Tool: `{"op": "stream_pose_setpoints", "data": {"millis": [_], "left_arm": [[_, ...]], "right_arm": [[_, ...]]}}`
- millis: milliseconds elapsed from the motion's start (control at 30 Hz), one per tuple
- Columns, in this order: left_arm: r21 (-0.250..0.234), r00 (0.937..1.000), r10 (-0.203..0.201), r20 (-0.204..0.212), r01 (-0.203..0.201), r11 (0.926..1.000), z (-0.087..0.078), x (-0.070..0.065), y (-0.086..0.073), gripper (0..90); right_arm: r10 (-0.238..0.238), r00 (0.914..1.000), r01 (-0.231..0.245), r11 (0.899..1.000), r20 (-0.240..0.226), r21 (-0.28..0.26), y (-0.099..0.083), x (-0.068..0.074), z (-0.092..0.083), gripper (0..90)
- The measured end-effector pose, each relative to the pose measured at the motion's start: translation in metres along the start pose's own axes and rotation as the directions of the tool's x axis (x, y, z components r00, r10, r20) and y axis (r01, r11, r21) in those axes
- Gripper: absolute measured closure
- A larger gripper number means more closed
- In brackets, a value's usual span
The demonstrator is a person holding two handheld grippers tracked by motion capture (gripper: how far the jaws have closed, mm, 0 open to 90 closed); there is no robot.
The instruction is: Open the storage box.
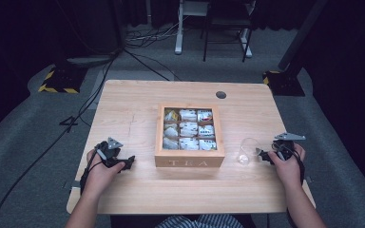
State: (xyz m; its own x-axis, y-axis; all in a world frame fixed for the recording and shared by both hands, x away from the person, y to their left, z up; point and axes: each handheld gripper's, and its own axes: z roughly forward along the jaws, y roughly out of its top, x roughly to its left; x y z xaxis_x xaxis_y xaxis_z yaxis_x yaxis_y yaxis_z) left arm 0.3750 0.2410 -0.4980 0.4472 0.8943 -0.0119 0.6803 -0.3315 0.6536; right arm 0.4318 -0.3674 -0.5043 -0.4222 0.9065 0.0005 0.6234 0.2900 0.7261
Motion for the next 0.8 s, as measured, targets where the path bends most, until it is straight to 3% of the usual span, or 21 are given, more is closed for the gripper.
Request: {"op": "stream_pose_setpoints", "data": {"millis": [133, 533, 800], "left_arm": [[-0.004, 0.9998, 0.017, -0.006, -0.017, 0.9999, -0.008, -0.001, 0.005, 24.3], [-0.059, 0.9993, 0.0, 0.037, 0.002, 0.9983, -0.035, -0.008, 0.021, 26.1], [-0.102, 0.9981, 0.052, 0.033, -0.049, 0.9936, -0.048, -0.021, 0.031, 26.0]], "right_arm": [[0.0, 1.0, 0.0, 1.0, -0.001, 0.001, 0.0, 0.0, 0.0, 8.3], [-0.003, 1.0, 0.003, 1.0, -0.004, 0.001, 0.0, 0.0, 0.0, 8.3], [-0.006, 1.0, 0.006, 1.0, -0.006, 0.001, 0.0, 0.0, 0.0, 8.3]]}}
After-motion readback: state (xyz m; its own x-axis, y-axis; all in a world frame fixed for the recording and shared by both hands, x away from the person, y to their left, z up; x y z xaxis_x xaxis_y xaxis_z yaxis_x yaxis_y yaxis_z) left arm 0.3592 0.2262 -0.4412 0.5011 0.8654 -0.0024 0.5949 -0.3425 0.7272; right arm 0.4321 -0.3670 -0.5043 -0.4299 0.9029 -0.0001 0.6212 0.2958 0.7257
